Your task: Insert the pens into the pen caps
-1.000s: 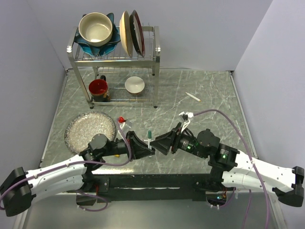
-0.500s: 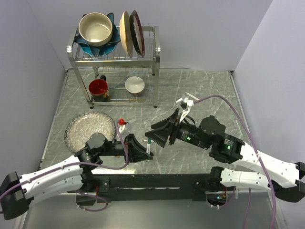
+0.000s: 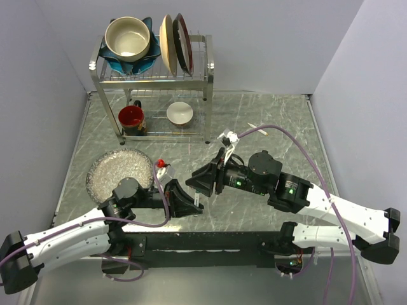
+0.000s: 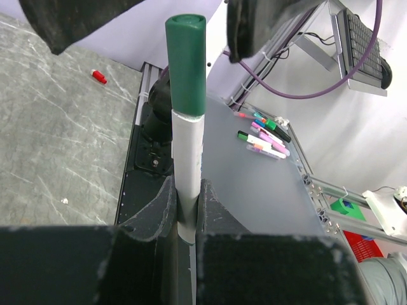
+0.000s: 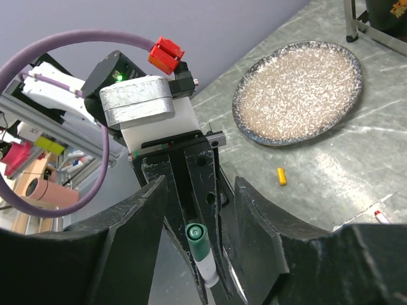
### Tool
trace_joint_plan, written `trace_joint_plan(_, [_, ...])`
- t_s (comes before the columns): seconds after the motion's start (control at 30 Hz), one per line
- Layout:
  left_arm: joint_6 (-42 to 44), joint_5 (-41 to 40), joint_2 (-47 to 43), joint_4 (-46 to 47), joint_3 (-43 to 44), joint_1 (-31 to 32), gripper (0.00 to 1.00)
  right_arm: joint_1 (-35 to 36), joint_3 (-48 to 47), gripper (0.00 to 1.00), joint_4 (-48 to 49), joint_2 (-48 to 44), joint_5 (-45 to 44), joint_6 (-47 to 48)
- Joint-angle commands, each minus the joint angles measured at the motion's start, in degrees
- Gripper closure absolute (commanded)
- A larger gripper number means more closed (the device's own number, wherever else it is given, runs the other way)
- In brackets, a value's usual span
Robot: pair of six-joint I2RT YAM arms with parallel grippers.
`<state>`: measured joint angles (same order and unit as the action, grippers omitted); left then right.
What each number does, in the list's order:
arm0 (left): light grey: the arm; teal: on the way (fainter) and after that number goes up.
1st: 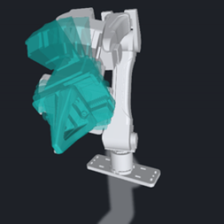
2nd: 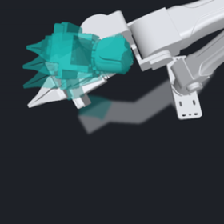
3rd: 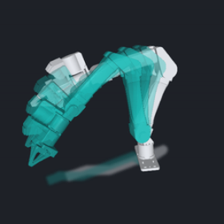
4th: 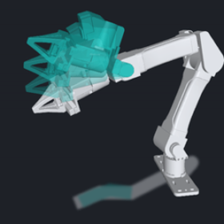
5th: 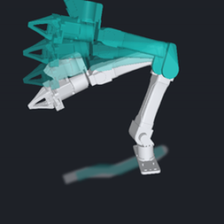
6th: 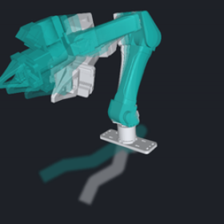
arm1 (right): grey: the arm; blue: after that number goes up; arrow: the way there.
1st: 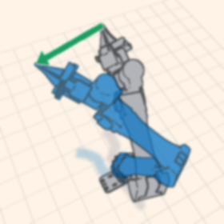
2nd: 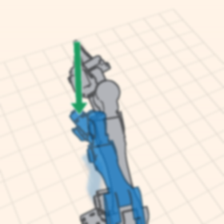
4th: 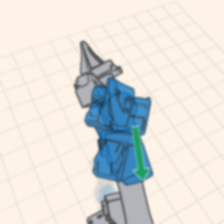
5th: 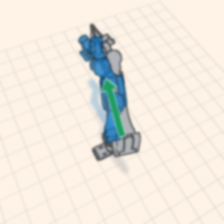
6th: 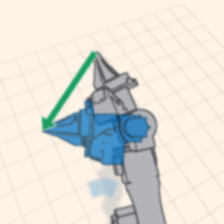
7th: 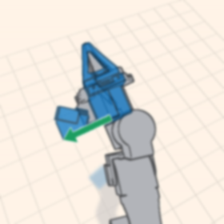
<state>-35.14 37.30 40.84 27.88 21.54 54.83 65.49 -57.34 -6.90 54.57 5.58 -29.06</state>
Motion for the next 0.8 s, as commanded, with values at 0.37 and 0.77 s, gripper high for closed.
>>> trace_joint_plan(0.37, [1.1,0.2,-0.6,1.3,2.1,0.0,0.99,1.1,3.0,0.64,4.7,-2.0,1.3,-2.1])
trace_joint_plan(0.77, [1.9,-3.2,1.1,1.2,3.7,0.1,0.99,3.2,7.1,1.0,5.8,-3.4,0.1,-3.6])
